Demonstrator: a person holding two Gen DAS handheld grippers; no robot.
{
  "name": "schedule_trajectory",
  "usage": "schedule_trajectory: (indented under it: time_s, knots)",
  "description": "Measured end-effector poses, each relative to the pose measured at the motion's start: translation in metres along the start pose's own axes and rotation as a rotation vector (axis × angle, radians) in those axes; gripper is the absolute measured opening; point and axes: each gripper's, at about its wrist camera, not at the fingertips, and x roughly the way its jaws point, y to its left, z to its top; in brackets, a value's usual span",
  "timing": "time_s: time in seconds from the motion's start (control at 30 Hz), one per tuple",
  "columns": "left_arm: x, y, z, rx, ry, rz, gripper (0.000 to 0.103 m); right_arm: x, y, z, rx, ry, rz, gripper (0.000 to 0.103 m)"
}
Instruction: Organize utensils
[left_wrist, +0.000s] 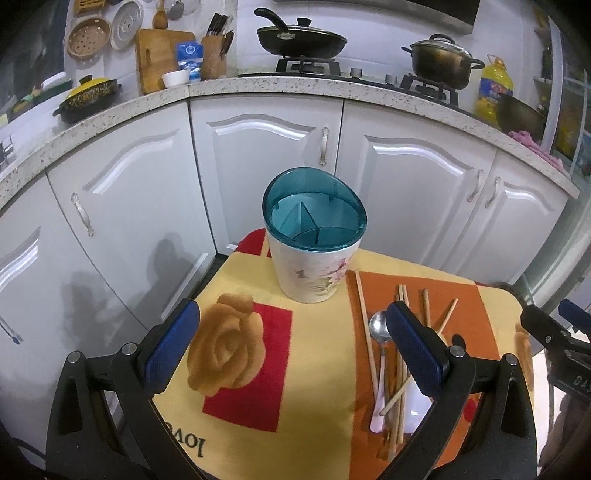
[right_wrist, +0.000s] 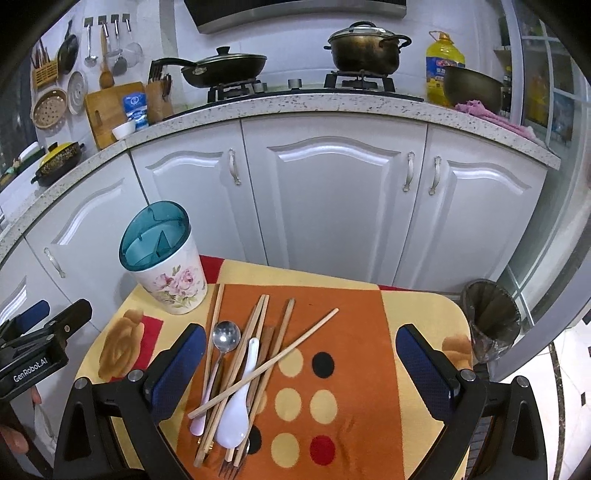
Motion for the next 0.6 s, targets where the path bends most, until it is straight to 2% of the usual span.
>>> schedule_trajectory:
  time_s: [0.2, 0.6]
  knots:
    - [0.000, -0.011, -0.003, 0.030, 0.003, 0.009, 0.102, 0.002, 0.000, -0.001, -0.005, 0.008, -0.005, 0.102]
    - [0.002, -0.019, -0.005, 0.026, 0.004, -0.005, 0.102, 0.005, -0.001, -0.001, -0.012, 0.022, -0.009, 0.102]
